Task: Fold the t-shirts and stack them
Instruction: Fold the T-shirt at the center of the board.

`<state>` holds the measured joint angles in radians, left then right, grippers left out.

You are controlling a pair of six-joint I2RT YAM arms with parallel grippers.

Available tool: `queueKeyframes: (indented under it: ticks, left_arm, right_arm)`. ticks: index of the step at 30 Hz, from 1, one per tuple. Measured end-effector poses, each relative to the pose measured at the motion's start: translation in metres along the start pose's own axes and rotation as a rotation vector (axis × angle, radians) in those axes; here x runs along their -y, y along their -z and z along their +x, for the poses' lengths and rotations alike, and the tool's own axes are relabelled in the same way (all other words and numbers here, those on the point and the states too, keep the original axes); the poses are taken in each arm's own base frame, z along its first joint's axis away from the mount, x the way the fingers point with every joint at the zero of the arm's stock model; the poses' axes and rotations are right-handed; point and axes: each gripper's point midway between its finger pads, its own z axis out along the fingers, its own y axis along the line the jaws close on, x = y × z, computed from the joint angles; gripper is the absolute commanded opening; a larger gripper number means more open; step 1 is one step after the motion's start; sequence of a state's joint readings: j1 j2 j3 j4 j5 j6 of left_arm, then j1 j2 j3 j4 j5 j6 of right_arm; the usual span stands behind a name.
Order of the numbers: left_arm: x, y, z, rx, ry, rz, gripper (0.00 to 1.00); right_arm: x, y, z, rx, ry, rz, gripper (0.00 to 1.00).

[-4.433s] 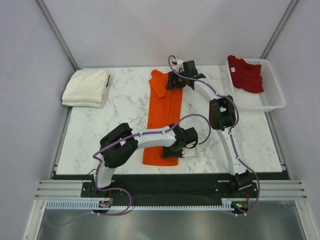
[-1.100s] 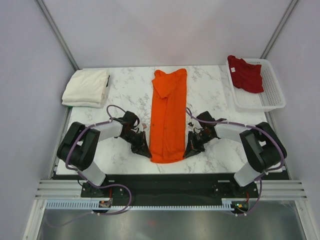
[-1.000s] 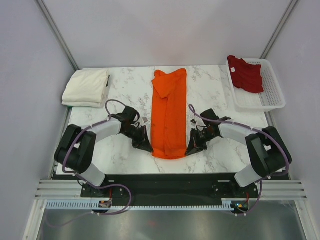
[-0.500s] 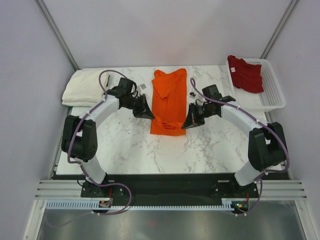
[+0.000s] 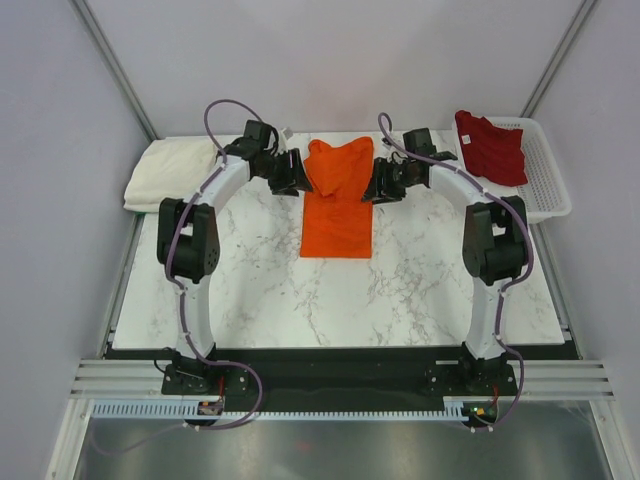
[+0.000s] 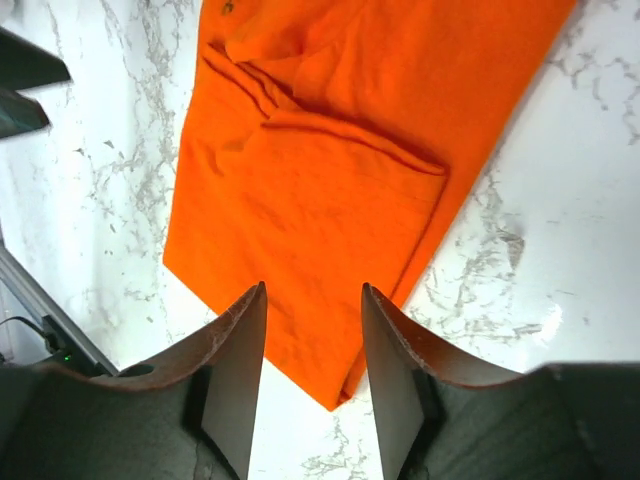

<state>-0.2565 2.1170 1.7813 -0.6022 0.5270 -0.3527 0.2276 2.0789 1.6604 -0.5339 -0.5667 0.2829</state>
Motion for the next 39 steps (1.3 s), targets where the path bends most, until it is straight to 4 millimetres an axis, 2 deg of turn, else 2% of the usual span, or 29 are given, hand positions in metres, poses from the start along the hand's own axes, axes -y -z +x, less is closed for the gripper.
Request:
queueKeyframes:
  ticks: [1,4,7,11,15,18,20,27,33,37,38,39]
  left_arm:
    - [-0.003,0.0,-0.008,0.022,-0.022,-0.02,0.68]
    - [-0.005,0.007,-0.023,0.075,-0.07,-0.065,0.68]
    - [-0.004,0.018,-0.016,0.073,-0.075,-0.064,0.66]
    - [-0.011,0.025,0.036,-0.044,-0.009,-0.029,0.65]
    - [-0.029,0.016,0.102,-0.207,0.096,-0.017,0.65]
    - [-0.037,0.016,0.138,-0.301,0.164,-0.023,0.65]
    - [-0.037,0.015,0.146,-0.324,0.187,-0.016,0.65]
    - [-0.035,0.008,0.151,-0.341,0.233,0.018,0.52]
    - [-0.039,-0.002,0.16,-0.376,0.273,0.039,0.49]
    - [-0.037,-0.005,0.161,-0.386,0.291,0.054,0.42]
    - [-0.036,-0.006,0.162,-0.39,0.295,0.059,0.38]
    - [-0.035,-0.008,0.163,-0.395,0.299,0.064,0.3]
  right_arm:
    - [0.003,0.001,-0.001,0.004,0.005,0.01,0.51]
    - [0.004,0.01,0.006,0.017,0.003,0.017,0.51]
    - [0.001,0.025,0.042,-0.026,-0.04,0.004,0.52]
    - [0.004,0.03,0.101,-0.132,-0.129,-0.012,0.52]
    - [0.012,0.024,0.135,-0.213,-0.204,-0.008,0.53]
    - [0.013,0.019,0.141,-0.233,-0.228,-0.016,0.54]
    - [0.015,0.013,0.142,-0.239,-0.237,-0.018,0.53]
    - [0.015,0.0,0.15,-0.274,-0.274,-0.034,0.53]
    - [0.011,-0.006,0.147,-0.281,-0.286,-0.056,0.51]
    - [0.012,-0.01,0.146,-0.282,-0.291,-0.054,0.39]
    - [0.013,-0.01,0.146,-0.281,-0.291,-0.054,0.36]
    - [0.014,-0.011,0.147,-0.282,-0.292,-0.052,0.33]
